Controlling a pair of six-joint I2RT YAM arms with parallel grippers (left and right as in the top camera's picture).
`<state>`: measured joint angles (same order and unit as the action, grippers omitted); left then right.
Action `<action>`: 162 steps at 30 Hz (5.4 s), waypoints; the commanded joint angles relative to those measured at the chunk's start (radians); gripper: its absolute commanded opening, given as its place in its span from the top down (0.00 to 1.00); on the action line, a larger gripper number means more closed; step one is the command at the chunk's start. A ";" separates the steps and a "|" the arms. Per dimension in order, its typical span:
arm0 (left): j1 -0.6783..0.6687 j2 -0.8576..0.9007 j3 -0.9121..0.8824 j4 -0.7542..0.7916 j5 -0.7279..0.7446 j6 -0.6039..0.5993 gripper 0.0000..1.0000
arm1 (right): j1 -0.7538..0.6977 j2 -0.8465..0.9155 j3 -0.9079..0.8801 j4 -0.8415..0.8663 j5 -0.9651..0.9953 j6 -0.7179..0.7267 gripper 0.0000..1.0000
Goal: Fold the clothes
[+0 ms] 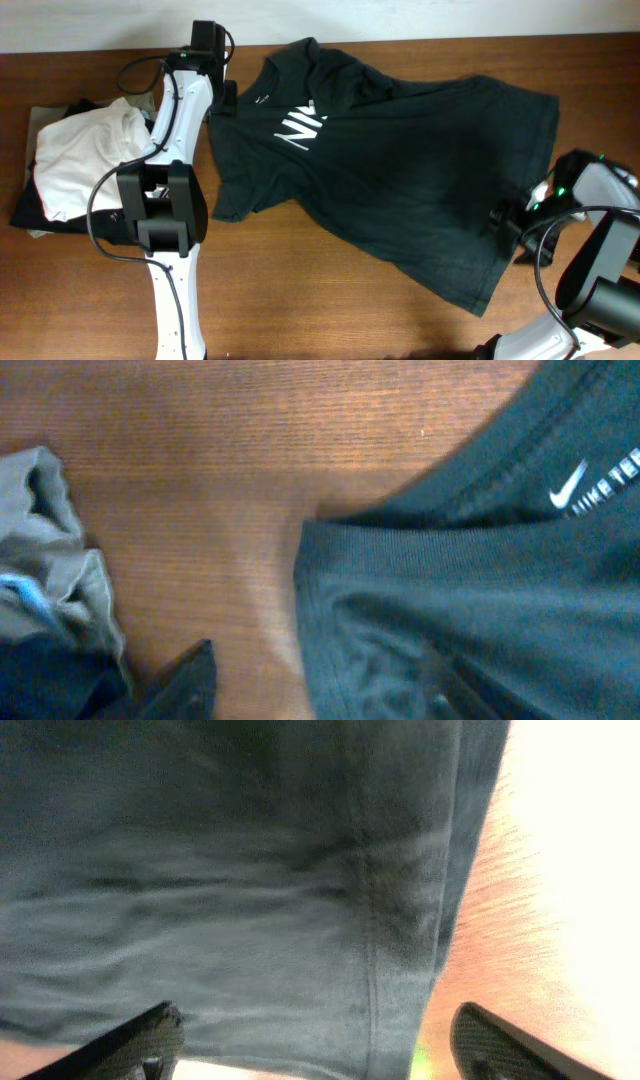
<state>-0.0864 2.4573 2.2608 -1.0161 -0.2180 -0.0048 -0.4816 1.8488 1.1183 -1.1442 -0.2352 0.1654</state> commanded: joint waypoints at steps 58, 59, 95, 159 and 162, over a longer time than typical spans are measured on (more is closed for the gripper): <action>-0.305 -0.230 -0.677 -0.135 0.398 -0.007 0.58 | -0.276 -0.009 0.423 -0.098 0.293 0.268 0.96; -0.298 -0.230 -0.694 -0.120 0.367 -0.007 0.84 | -0.276 -0.009 0.423 -0.098 0.293 0.268 0.96; -0.402 -0.763 -1.316 0.219 0.812 -0.302 0.52 | -0.238 -0.460 0.434 -0.254 -0.224 0.007 0.19; -0.384 -0.469 -0.707 0.115 0.271 0.183 0.01 | -0.238 -0.400 0.428 -0.233 -0.198 0.007 0.19; -0.379 -0.478 -0.698 -0.021 0.348 0.106 0.01 | -0.238 -0.400 0.428 -0.232 -0.198 0.007 0.19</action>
<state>-0.4744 1.9972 1.5532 -0.9474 0.0601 0.1715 -0.7246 1.4460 1.5410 -1.3766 -0.4423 0.1787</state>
